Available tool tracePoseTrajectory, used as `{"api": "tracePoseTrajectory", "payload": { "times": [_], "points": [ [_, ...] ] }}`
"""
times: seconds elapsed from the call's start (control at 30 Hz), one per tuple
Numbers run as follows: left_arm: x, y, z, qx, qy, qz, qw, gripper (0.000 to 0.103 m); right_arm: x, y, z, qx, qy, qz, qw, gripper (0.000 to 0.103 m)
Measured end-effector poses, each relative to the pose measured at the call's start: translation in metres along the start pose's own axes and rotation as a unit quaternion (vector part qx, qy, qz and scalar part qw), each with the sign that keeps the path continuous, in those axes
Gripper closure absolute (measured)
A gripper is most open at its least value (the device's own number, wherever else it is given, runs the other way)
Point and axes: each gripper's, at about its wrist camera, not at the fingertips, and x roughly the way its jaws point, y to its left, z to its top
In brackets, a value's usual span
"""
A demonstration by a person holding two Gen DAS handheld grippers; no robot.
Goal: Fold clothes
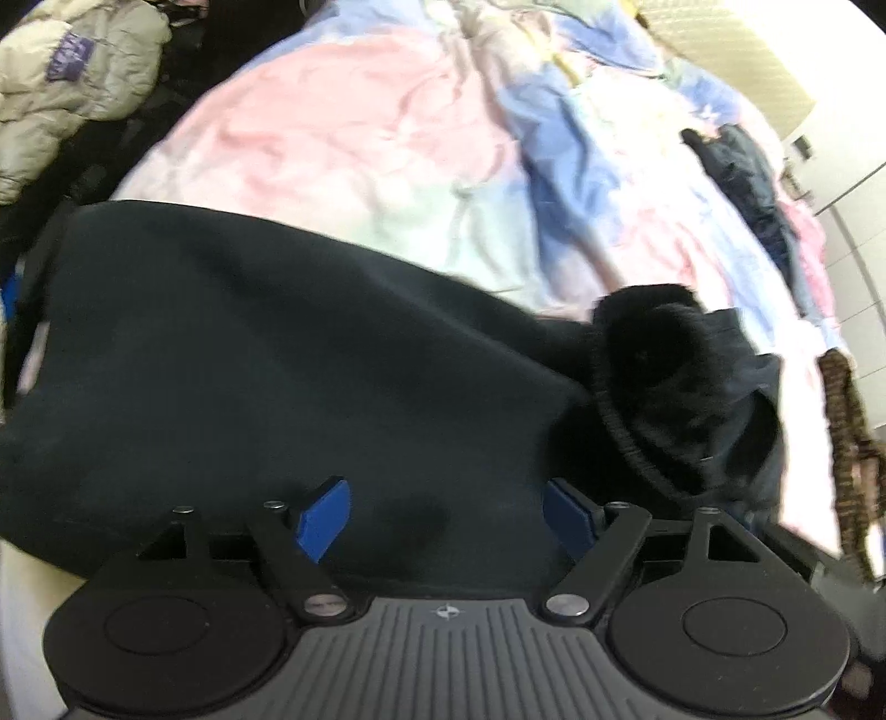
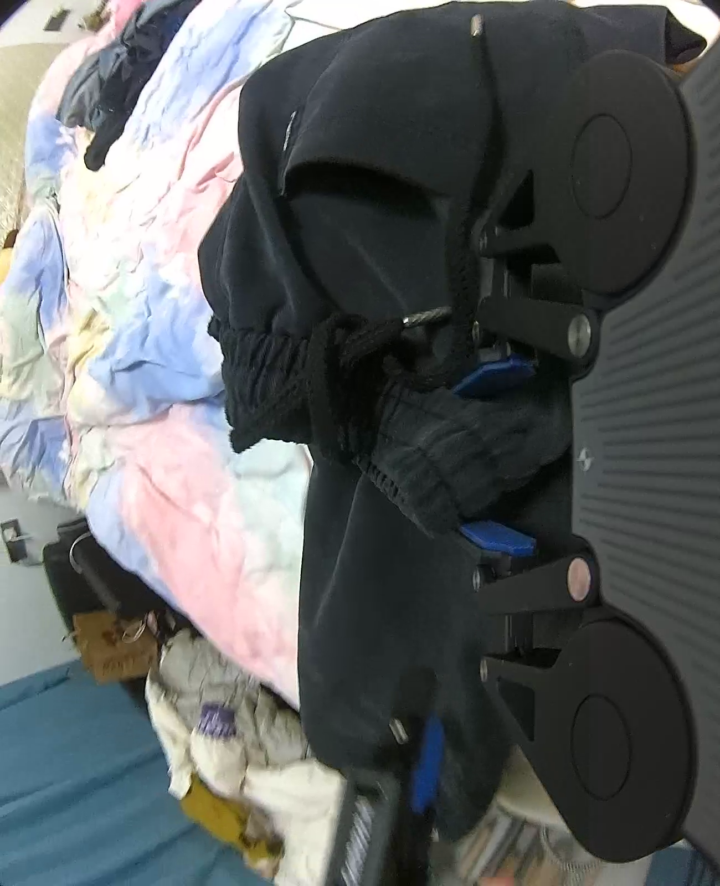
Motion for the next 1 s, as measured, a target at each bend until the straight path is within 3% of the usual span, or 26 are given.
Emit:
{"api": "tracePoseTrajectory", "payload": {
  "times": [0.07, 0.2, 0.4, 0.63, 0.83, 0.9, 1.0],
  "points": [
    [0.006, -0.012, 0.003, -0.003, -0.004, -0.02, 0.9998, 0.02, -0.02, -0.011, -0.002, -0.003, -0.007, 0.02, 1.0, 0.051],
    [0.024, -0.044, 0.009, 0.004, -0.003, -0.041, 0.9991, 0.018, -0.05, -0.042, -0.002, 0.006, -0.016, 0.017, 1.0, 0.044],
    [0.058, -0.08, 0.017, 0.011, 0.007, -0.046, 0.9989, 0.017, -0.068, -0.114, 0.0, 0.075, -0.013, -0.045, 0.996, 0.04],
    [0.098, -0.101, 0.028, 0.033, 0.03, -0.028, 0.9986, 0.018, -0.058, -0.187, 0.007, 0.137, -0.008, -0.081, 0.987, 0.033],
    [0.122, -0.097, 0.03, 0.026, 0.051, -0.024, 0.9981, 0.017, -0.032, -0.221, 0.011, 0.161, 0.023, -0.104, 0.981, 0.025],
    [0.127, -0.094, 0.03, 0.017, 0.055, -0.029, 0.9979, 0.021, -0.023, -0.228, 0.01, 0.168, 0.036, -0.101, 0.98, 0.022],
    [0.129, -0.092, 0.028, 0.008, 0.058, -0.028, 0.9979, 0.038, -0.011, -0.235, 0.006, 0.176, 0.058, -0.096, 0.978, 0.015]
  ]
}}
